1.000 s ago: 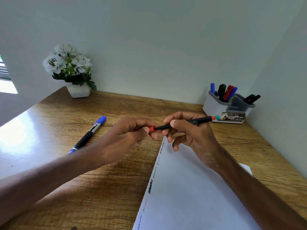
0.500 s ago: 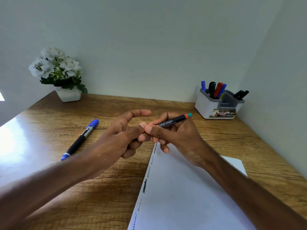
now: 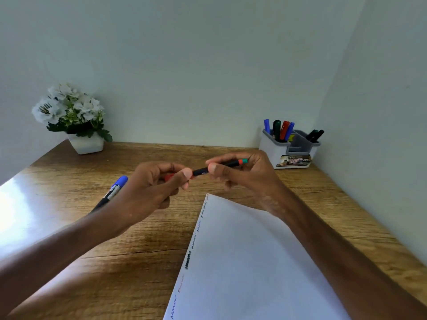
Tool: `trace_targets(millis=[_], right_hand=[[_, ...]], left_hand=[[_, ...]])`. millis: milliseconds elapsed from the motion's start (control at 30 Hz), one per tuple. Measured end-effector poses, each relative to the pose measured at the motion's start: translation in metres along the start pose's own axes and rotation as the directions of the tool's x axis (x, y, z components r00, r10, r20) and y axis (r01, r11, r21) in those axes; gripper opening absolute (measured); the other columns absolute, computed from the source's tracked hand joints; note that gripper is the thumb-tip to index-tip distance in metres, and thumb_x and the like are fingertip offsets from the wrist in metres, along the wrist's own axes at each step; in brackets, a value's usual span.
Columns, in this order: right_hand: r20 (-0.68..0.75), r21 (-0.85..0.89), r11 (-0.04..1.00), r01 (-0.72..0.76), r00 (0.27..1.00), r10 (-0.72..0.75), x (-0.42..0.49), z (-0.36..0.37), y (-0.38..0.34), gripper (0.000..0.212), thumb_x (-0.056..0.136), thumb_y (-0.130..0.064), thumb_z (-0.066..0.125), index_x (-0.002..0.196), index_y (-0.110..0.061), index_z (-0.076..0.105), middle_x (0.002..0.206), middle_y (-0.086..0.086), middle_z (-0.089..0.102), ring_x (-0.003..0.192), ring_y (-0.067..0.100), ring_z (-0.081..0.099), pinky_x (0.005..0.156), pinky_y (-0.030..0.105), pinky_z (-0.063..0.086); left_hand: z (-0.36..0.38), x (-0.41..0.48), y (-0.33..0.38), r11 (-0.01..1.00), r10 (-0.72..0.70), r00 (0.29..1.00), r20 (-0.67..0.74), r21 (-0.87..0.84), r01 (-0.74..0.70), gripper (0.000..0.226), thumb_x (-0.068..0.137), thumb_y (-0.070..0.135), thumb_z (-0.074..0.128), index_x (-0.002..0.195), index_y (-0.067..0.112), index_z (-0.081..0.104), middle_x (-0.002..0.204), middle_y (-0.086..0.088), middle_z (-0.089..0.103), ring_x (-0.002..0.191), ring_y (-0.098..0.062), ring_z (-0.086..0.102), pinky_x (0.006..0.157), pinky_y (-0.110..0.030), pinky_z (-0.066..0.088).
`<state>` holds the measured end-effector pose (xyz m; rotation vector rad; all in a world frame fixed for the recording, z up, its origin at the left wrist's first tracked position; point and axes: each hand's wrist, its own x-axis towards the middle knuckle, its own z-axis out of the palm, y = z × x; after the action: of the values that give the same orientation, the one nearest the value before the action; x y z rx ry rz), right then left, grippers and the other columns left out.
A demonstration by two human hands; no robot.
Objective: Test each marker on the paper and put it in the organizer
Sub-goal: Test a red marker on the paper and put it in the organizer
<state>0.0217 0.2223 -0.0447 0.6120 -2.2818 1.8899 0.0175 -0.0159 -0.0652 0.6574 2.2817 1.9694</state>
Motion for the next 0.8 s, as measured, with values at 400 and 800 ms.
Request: trace_targets(millis=[400,800], right_hand=[[-0.053,-0.595,0.77,0.233,0.944,-0.326,0.005,-0.039,-0.019,0.021,0.084,-0.021,0.083,0.105,-0.023,0.08,0.086,-0.025,0.071,0.084,0.001,0.069,0.073,0.008,0.05],[-0.615,-0.653,0.754,-0.078,0.636,-0.466,0.012,-0.159,0.007,0.074,0.093,-0.008,0.074,0.151,-0.029,0.034,0.107,0.009,0.076,0.089,0.015,0.073,0.084,0.033,0.062]], left_hand=[[0.055,0.043,0.071,0.816,0.401,0.913,-0.069,0.48,-0.322,0.015,0.088,0.04,0.077,0.088,0.025,0.08,0.074,0.014,0.076,0.066,0.002,0.066,0.066,-0.014,0.052],[0.129,0.152,0.003,0.309,-0.183,0.907,0.38,0.898,-0.314,0.021,0.099,0.035,0.057,0.099,0.018,0.07,0.092,0.002,0.067,0.087,-0.015,0.064,0.083,-0.038,0.059]])
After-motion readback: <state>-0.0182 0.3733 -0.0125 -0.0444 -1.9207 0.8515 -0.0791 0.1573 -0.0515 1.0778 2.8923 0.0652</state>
